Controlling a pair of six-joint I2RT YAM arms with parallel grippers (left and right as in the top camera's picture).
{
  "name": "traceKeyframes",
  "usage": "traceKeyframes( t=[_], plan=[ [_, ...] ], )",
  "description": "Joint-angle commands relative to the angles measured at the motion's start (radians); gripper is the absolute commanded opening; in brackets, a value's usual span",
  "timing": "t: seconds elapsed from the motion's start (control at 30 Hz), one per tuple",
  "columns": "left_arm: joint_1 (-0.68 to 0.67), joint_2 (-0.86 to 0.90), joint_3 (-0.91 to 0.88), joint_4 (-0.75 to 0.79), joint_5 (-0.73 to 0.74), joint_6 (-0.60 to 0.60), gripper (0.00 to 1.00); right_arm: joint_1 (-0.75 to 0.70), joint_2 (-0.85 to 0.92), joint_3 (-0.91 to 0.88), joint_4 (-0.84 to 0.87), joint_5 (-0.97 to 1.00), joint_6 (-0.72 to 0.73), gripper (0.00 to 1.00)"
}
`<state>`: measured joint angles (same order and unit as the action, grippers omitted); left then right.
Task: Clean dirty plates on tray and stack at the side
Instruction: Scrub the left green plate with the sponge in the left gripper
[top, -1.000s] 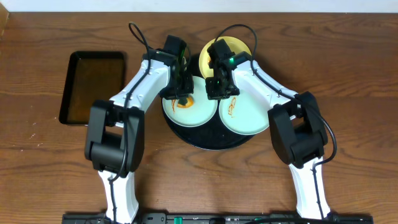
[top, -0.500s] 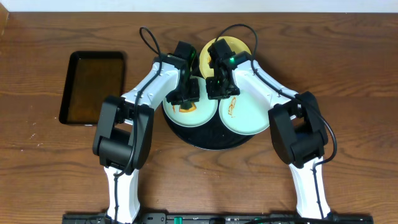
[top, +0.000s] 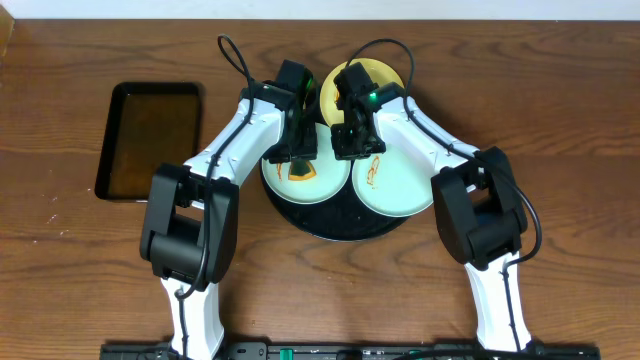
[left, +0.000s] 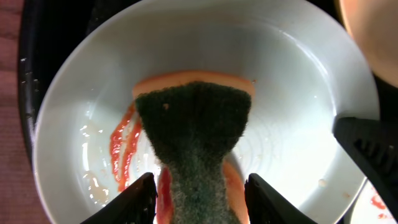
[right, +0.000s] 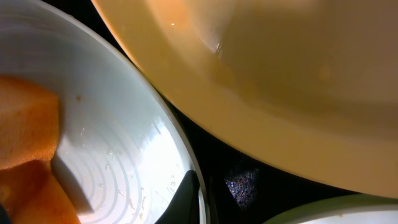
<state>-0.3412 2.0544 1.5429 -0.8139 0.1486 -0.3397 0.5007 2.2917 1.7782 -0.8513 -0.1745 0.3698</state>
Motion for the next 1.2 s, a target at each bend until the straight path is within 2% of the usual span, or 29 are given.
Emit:
traceKeyframes(
  t=[0.0, 1.1, 1.17],
  plan=[
    [0.003, -0.016, 0.004, -0.014, -0.031, 0.010, 0.47, 0.000, 0.042, -0.006, -0.002, 0.020, -0.012, 0.04],
    [-0.048, -0.013, -0.078, 0.036, -0.038, 0.013, 0.46, 0.000, 0.042, -0.006, -0.005, 0.020, -0.012, 0.02],
    [-0.048, -0.013, -0.081, 0.038, -0.038, 0.013, 0.41, 0.000, 0.042, -0.006, -0.005, 0.020, -0.012, 0.02]
  ],
)
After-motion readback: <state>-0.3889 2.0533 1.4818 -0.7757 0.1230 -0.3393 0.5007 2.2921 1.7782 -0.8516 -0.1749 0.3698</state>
